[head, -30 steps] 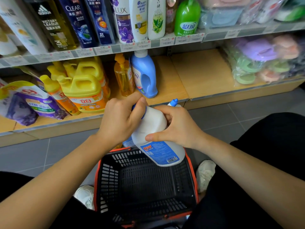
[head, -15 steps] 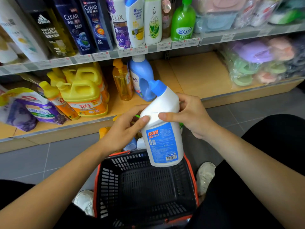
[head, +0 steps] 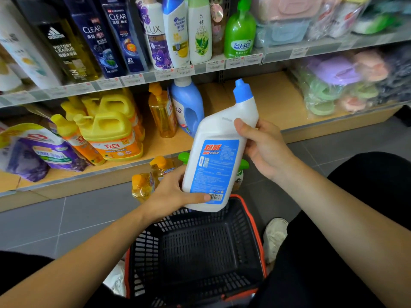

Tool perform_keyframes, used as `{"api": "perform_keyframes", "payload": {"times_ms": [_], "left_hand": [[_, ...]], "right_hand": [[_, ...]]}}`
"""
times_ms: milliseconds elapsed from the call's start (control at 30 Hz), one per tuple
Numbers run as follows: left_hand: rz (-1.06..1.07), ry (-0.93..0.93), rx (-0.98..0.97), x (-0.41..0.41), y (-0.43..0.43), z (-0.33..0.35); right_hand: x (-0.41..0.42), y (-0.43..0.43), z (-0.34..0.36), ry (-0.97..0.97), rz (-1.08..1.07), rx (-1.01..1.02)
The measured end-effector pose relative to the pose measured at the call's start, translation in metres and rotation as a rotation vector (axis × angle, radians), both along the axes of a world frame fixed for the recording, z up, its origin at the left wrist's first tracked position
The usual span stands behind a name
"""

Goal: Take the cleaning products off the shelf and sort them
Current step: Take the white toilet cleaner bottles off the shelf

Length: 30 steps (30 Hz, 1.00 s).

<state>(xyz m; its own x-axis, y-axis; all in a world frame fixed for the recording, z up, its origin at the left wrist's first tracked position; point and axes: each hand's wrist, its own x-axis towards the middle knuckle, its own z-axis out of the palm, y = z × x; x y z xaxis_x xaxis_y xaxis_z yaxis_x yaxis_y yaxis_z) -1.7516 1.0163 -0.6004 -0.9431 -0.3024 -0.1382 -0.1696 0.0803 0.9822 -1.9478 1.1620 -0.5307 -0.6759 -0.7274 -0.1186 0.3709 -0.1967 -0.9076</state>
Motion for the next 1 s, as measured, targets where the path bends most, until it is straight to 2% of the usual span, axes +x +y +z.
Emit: {"api": "perform_keyframes", "payload": {"times_ms": [67, 200, 300, 367, 433, 533, 567, 700, 833, 900, 1000], "left_hand": [[0.087, 0.021, -0.031, -0.001, 0.000, 0.002], [0.282, 0.033, -0.204, 0.000, -0.005, 0.011], [0.362, -0.025, -0.449, 0.001, -0.017, 0.023], [0.361, -0.041, -0.564, 0.001, -0.019, 0.032], [0.329, -0.020, -0.695, 0.001, -0.018, 0.038], [0.246, -0.007, -0.852, 0.002, -0.016, 0.044], [0.226, -0.002, -0.893, 0.002, -0.015, 0.046], [0.200, 0.065, -0.993, 0.002, -0.006, 0.052], [0.142, 0.071, -0.966, -0.002, 0.001, 0.059], [0.086, 0.083, -0.925, -0.003, 0.001, 0.065], [0.030, 0.242, -0.762, -0.005, -0.003, 0.072]], "right_hand": [[-0.002, 0.000, 0.000, 0.041, -0.021, 0.010], [-0.005, 0.001, 0.002, 0.394, -0.280, 0.130], [-0.008, 0.008, 0.001, 0.902, -0.479, 0.282], [-0.005, 0.010, 0.003, 1.250, -0.434, 0.284], [0.001, 0.007, 0.004, 1.422, -0.276, 0.317], [0.010, 0.005, 0.000, 1.485, 0.147, 0.418], [0.011, 0.005, -0.002, 1.509, 0.227, 0.469], [0.016, 0.003, -0.010, 1.582, 0.359, 0.593], [0.020, -0.001, -0.020, 1.547, 0.448, 0.678], [0.018, 0.000, -0.024, 1.449, 0.456, 0.656], [0.017, 0.003, -0.028, 1.195, 0.427, 0.598]]}}
